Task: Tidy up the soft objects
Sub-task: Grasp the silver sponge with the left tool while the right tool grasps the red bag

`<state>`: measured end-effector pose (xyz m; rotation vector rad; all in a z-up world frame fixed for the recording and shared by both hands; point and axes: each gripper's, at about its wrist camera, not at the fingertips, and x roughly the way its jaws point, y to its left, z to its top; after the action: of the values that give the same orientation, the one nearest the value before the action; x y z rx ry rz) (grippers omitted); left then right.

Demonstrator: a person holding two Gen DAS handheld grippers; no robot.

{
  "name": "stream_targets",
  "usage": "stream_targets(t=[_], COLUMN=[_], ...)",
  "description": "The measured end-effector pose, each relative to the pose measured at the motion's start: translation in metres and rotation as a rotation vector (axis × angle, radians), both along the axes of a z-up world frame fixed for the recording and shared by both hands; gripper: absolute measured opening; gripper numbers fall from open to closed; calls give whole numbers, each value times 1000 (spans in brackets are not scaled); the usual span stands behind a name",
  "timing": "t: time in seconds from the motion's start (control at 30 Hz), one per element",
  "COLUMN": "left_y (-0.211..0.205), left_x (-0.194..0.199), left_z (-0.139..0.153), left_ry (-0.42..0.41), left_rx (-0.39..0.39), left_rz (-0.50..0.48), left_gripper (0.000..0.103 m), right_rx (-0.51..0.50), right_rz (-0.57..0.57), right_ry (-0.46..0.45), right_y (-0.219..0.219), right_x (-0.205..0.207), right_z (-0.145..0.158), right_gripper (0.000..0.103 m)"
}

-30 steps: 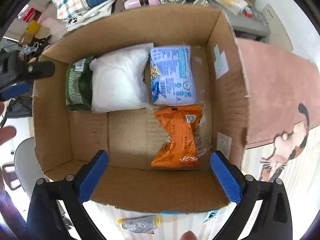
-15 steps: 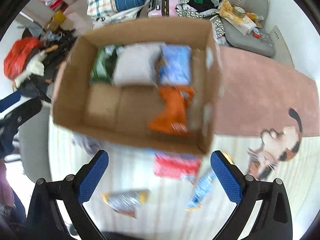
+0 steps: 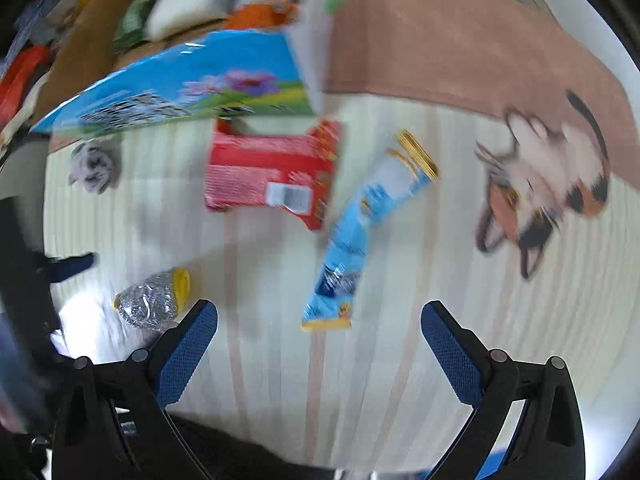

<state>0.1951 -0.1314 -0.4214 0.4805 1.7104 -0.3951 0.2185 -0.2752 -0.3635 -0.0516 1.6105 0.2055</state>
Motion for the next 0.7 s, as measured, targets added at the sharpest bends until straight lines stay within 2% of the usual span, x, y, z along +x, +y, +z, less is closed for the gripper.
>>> stream_targets(t=[0.03, 0.1, 0.23, 0.37, 0.4, 0.43, 0.5, 0.6, 0.63, 0.7], left_y=[2, 13, 52, 88, 93, 99, 104, 110, 111, 118], left_x=[1, 9, 29, 40, 38, 39, 40, 37, 37, 34], left_z=[-5, -11, -6, -6, -7, -7, -6, -5, -5, -6], left_ry=[10, 31, 46, 62, 63, 59, 55, 54, 54, 51], left_rx=[12, 14, -41, -86, -90, -91, -106, -123, -129, -135], left_rz=[17, 93, 332, 512, 531, 554, 580, 605, 614, 633], left_gripper=[62, 59, 59, 59, 59, 59, 59, 59, 59, 59], right_rx=[-10, -12, 32, 116, 143, 170, 229, 323, 296, 153], right_rz=[29, 80, 70, -59, -88, -114, -141, -57, -16, 102], right_ry=[-20, -47, -37, -44, -40, -27, 28, 128, 124, 24], right_y=[2, 5, 7, 0, -2, -3, -2, 16, 21, 33], right_x=[3, 11, 43, 66, 68, 67, 61, 37, 32, 26], right_z=[0, -5, -23, -40, -43, -46, -50, -41, -35, -17], right_gripper=[102, 102, 102, 101, 96, 85, 77, 77, 77, 78])
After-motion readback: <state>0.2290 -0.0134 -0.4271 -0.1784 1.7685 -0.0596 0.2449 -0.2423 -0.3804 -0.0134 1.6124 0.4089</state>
